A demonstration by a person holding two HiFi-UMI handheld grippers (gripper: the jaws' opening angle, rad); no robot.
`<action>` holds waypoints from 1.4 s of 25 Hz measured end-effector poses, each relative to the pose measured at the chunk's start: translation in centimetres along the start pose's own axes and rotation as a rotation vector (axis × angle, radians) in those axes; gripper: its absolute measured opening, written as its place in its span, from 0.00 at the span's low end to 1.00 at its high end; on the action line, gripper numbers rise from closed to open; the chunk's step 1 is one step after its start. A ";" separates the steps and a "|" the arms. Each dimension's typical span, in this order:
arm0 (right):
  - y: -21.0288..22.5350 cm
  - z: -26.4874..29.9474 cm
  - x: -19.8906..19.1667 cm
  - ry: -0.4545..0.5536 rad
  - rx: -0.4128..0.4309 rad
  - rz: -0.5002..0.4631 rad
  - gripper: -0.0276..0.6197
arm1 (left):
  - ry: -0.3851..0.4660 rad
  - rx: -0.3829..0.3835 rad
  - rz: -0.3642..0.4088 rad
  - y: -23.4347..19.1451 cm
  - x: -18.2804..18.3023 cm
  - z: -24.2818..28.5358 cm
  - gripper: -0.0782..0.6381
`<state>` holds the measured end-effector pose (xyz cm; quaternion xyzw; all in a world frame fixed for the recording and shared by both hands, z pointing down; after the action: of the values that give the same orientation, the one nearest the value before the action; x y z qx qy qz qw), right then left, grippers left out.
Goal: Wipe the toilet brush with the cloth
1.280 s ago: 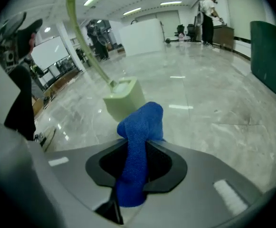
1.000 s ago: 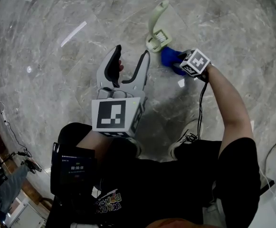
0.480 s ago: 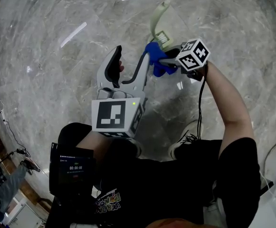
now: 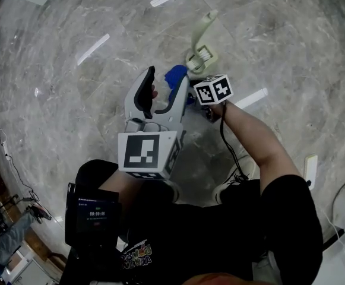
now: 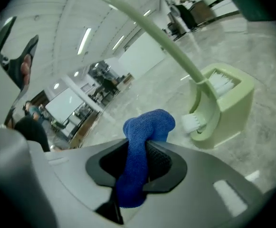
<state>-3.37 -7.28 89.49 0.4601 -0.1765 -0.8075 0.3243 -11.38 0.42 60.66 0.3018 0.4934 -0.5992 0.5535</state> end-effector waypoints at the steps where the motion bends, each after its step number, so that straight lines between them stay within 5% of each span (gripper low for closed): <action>1: -0.1 0.5 0.8 0.060 -0.029 0.058 0.20 | 0.000 -0.003 0.004 0.0 -0.1 0.0 0.49; 5: 0.4 0.5 3.4 0.231 -0.108 0.239 0.20 | 0.011 -0.032 0.028 0.1 -0.1 0.1 0.48; 8: 0.6 -1.3 5.1 0.335 -0.085 0.295 0.20 | 0.017 -0.026 0.000 0.2 0.1 0.2 0.48; 14: -3.8 -6.7 10.0 0.424 0.146 0.088 0.20 | 0.006 -0.027 -0.020 0.1 0.5 -0.4 0.48; 18: -5.1 -9.6 13.3 0.498 0.200 -0.007 0.20 | 0.018 -0.028 -0.037 0.2 1.0 0.1 0.48; 22: -4.6 -8.6 12.0 0.353 0.200 -0.110 0.20 | 0.019 -0.023 -0.025 0.3 0.9 0.2 0.48; 29: 0.3 -5.2 1.9 -0.065 0.079 -0.130 0.20 | -0.003 -0.029 -0.017 0.6 1.4 0.6 0.48; 32: 1.7 -5.7 0.8 -0.116 0.057 -0.123 0.20 | -0.014 -0.023 -0.025 0.8 1.3 0.6 0.48; 35: 1.4 -6.4 2.0 -0.118 0.124 -0.136 0.20 | -0.016 -0.016 -0.029 0.6 1.1 0.6 0.48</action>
<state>1.91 -9.58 85.77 0.4417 -0.2135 -0.8409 0.2286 -10.88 -0.47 59.72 0.2855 0.4981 -0.6058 0.5509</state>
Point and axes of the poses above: the fingertips, and each gripper's own axes: z forward along the fingers, y to its right, x out of its top, the point moved 9 cm from there along -z, backward along the fingers, and after that the axes turned 10 degrees about -z, right-handed, at the moved point
